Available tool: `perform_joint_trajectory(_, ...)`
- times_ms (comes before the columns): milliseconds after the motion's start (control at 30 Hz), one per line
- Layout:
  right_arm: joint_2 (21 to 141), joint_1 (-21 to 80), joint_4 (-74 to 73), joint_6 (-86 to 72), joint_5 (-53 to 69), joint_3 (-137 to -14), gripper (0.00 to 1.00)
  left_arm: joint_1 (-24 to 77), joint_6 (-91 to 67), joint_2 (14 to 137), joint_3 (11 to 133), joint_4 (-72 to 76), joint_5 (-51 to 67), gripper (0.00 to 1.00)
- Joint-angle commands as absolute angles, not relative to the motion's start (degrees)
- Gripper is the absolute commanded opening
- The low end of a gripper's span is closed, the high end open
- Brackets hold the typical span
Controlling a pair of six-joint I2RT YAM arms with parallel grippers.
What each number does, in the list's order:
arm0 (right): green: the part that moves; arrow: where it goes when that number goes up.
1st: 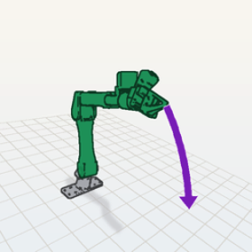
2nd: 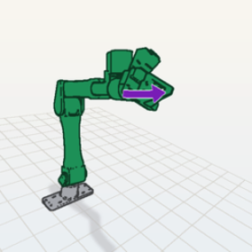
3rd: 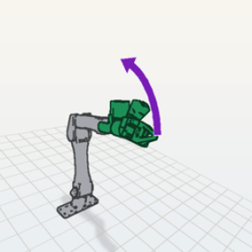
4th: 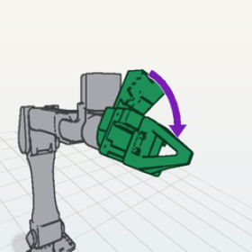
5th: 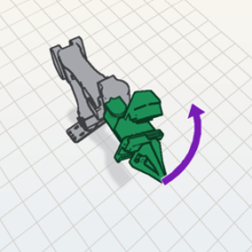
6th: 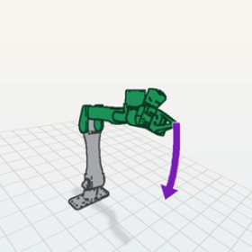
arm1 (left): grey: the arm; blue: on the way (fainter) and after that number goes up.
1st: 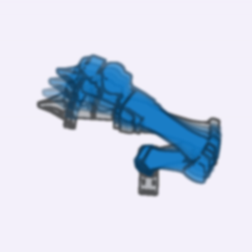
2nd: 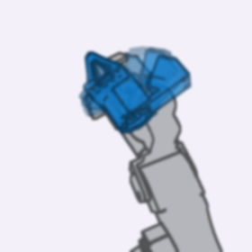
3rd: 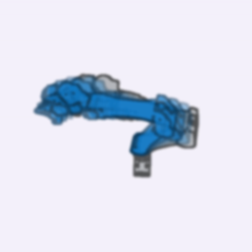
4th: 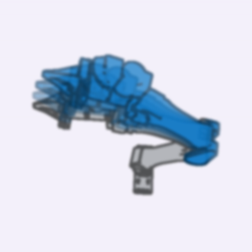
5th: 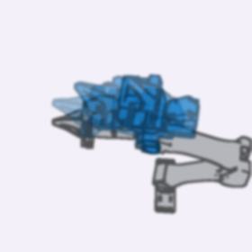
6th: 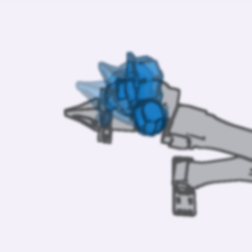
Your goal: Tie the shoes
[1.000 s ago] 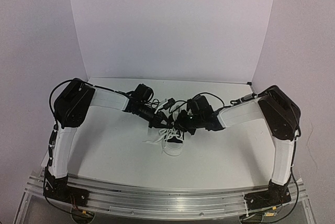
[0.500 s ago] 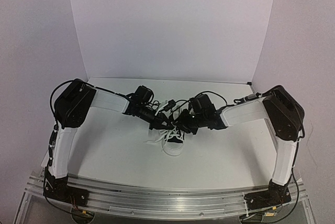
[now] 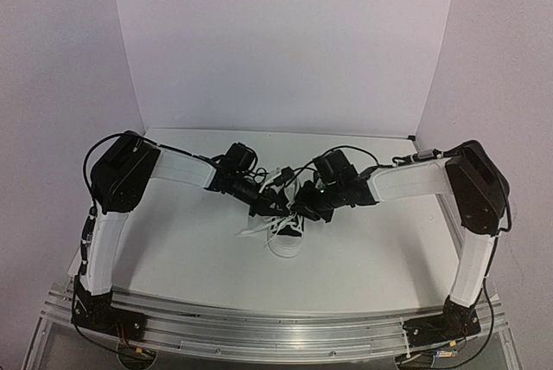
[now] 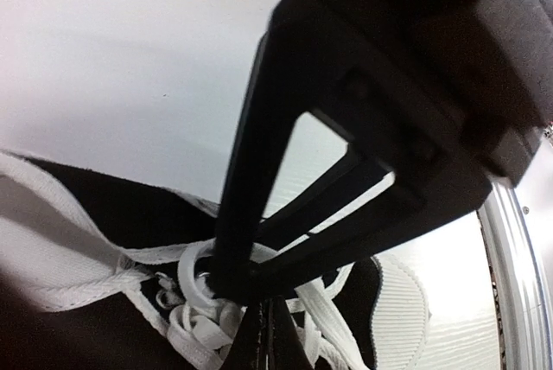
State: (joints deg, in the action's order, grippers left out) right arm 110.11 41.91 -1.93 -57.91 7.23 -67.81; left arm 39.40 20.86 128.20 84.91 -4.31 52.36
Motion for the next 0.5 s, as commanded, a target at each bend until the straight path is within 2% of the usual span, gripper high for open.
perform_joint_trajectory(0, 106.8, 41.7, -6.1, -56.8, 5.8, -67.7, 0.05, 37.4, 21.1, 125.7, 88.2, -7.9, 50.8, 0.00)
perform_joint_trajectory(67, 107.4, 41.7, -6.0, -56.3, 6.0, -68.1, 0.00, 37.0, 22.0, 125.4, 89.8, -10.3, 50.7, 0.00)
perform_joint_trajectory(467, 109.7, 42.8, -6.0, -48.0, 11.9, -72.1, 0.00, 36.2, 20.6, 124.7, 92.8, -13.2, 50.9, 0.00)
